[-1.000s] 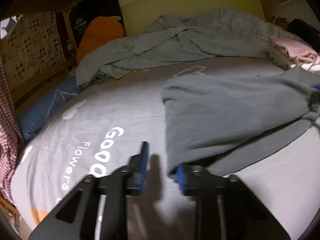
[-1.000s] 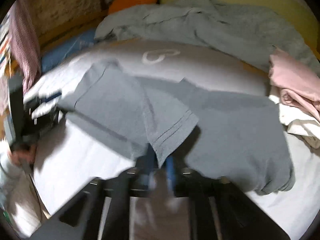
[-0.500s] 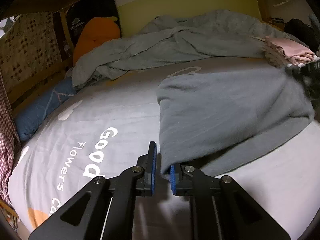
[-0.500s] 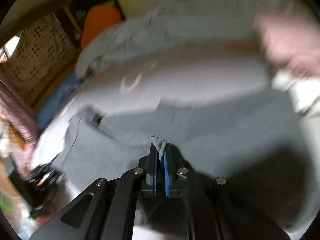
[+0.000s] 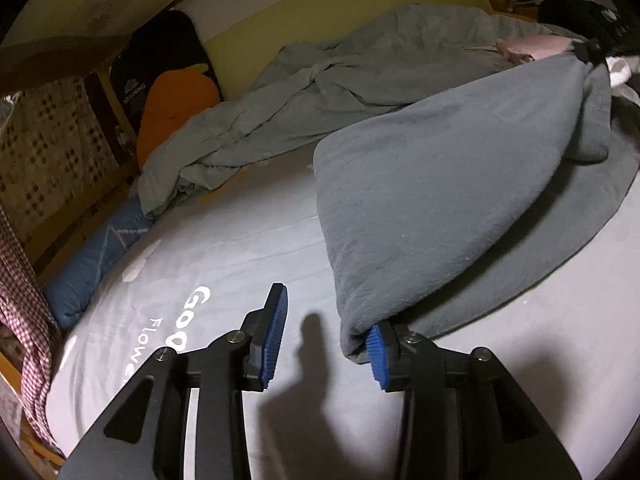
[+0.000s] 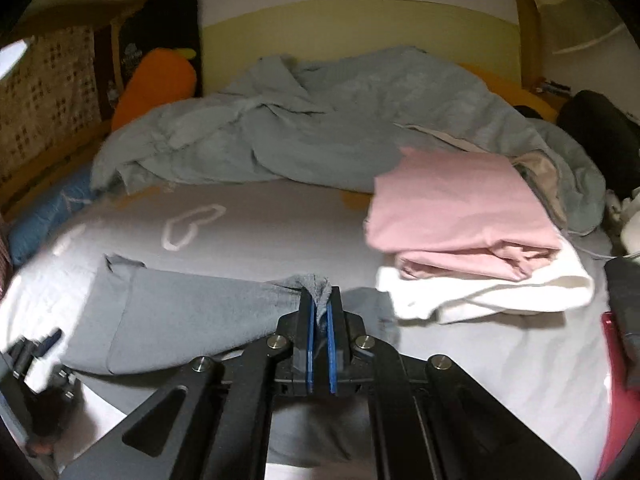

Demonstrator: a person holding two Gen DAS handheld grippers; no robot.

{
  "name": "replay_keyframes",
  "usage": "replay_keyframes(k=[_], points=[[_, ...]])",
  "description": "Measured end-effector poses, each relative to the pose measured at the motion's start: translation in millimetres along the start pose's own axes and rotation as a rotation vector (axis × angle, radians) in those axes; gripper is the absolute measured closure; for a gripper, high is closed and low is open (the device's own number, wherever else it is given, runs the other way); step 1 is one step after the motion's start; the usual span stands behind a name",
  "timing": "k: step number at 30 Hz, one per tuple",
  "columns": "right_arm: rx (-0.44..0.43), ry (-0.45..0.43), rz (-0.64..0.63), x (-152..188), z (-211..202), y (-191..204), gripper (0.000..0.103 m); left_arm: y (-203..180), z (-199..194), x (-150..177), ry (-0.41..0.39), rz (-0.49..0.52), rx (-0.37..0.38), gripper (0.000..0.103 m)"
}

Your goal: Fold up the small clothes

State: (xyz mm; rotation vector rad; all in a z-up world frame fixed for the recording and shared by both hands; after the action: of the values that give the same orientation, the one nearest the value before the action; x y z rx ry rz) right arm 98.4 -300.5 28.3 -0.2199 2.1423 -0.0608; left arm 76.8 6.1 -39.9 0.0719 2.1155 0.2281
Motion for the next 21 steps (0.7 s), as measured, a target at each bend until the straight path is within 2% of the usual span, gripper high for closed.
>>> replay_keyframes(k=[4, 7, 9, 13, 15, 17, 18, 20, 21], points=[[0.009, 0.014, -0.025, 5, -1, 2, 0.099, 1, 1, 1, 0.015, -0.012, 0.007, 0.065], [0.036, 0.042, -0.057, 10, 4, 7, 0.099, 6, 3, 1, 0.042, -0.043, 0.004, 0.059], [0.039, 0.063, -0.034, 14, 7, 6, 0.099, 10, 4, 1, 0.052, -0.071, 0.008, 0.051], [0.032, 0.068, 0.002, 22, 5, 1, 0.099, 14, 3, 1, 0.053, -0.094, 0.028, 0.047], [0.018, 0.126, -0.011, 29, 10, 3, 0.099, 15, 5, 1, 0.069, -0.108, 0.048, 0.047], [-0.013, 0.221, -0.021, 42, 23, 5, 0.099, 22, 6, 0, 0.104, -0.142, 0.124, 0.051], [-0.013, 0.222, -0.016, 46, 24, 4, 0.098, 25, 4, -2, 0.115, -0.157, 0.185, 0.053], [-0.002, 0.202, 0.002, 47, 21, 1, 0.09, 30, -5, -8, 0.126, -0.183, 0.309, 0.053], [-0.001, 0.191, 0.02, 44, 16, -3, 0.078, 32, -12, -11, 0.113, -0.192, 0.354, 0.052]])
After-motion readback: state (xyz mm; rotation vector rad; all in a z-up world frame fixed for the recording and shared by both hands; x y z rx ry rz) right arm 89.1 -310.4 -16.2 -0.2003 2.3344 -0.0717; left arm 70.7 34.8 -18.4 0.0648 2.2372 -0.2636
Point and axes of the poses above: each gripper's, at about its wrist camera, not at the fingertips, and z roughly the way its jaws point, y to its left, x to its underside, the point moved 1 cm from there along z, roughly the way its jaws point, and after that the axes turned 14 degrees about -z, right-handed, at the moved point
